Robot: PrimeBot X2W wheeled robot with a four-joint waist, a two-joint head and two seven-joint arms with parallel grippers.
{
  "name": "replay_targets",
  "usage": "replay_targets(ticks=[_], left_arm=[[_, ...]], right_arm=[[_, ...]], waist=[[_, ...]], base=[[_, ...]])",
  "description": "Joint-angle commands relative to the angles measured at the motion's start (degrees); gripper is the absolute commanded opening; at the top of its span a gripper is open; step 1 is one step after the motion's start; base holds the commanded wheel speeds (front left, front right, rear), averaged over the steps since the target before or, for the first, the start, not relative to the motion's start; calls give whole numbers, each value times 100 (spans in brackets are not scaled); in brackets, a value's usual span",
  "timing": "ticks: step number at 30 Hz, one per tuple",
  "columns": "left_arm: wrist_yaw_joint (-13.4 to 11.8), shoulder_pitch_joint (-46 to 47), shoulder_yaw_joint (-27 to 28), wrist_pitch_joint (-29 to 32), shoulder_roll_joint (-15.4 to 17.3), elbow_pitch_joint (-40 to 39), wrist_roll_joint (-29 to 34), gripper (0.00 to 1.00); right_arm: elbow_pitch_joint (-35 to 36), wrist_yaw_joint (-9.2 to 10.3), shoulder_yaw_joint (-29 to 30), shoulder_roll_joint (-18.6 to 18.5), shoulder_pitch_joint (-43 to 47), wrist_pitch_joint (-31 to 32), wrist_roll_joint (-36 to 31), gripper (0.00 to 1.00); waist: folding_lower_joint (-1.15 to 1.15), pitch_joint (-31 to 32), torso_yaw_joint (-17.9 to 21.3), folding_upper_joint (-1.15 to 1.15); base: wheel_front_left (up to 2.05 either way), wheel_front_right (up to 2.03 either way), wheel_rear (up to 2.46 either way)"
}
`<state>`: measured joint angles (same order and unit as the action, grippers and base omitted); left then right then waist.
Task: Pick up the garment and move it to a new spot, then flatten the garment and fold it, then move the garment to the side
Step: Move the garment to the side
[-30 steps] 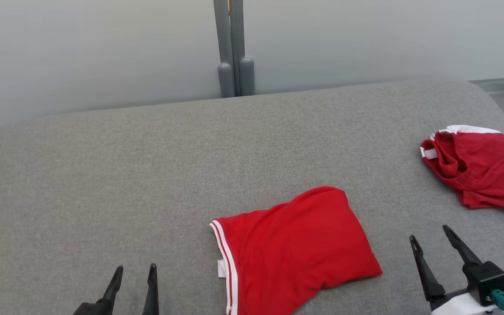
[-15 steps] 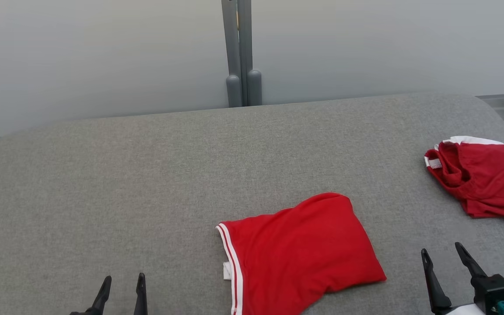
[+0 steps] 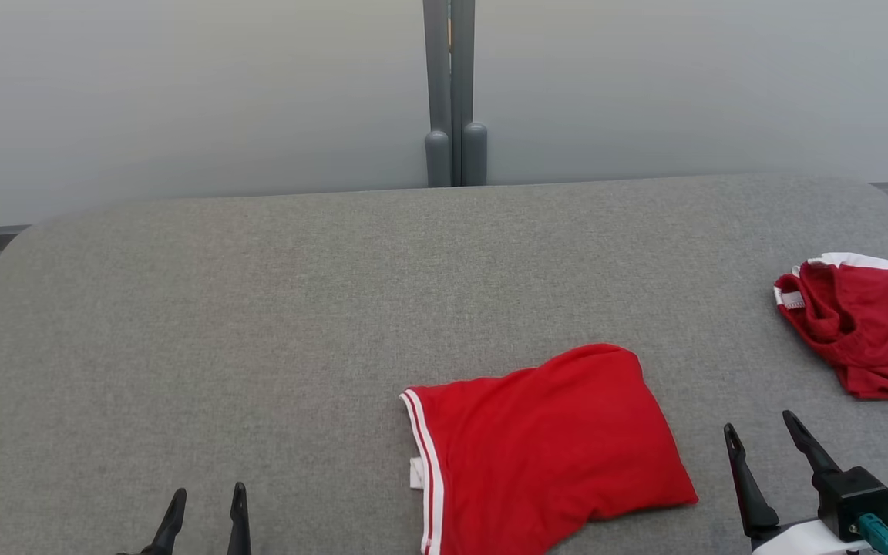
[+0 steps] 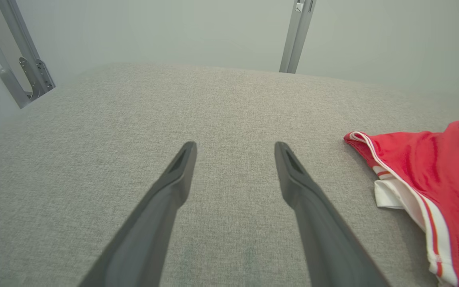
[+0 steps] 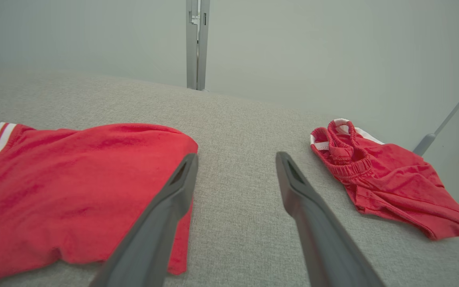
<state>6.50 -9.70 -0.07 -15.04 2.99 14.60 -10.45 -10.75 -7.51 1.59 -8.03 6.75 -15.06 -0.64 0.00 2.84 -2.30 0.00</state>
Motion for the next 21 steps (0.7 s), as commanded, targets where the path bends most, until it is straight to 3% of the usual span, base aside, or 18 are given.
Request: replay_targets(ticks=[1,15,18,21], left_arm=[[4,-60,22,-16,0,-23,35,100],[33,-86,48,-16,-8,-17,37,100],[3,-93,26,-16,-8,-35,1,100],[-25,-70,6,-16,-7,-50,-61,100]], right_arm=[[-12,6,5,-19,15,-14,13,100],[110,6,-165,-26,-201,-14,233,100],[-7,6,-492,-259,-369,7,630,100],[13,6,-1022,-755,-895,818,1322,100]], waist=[[0,7,-27,0],[0,18,-93,0],[0,32,-81,0],[0,9,-32,0]], base=[[0,0,0],[0,0,0],[0,0,0],[0,0,0]])
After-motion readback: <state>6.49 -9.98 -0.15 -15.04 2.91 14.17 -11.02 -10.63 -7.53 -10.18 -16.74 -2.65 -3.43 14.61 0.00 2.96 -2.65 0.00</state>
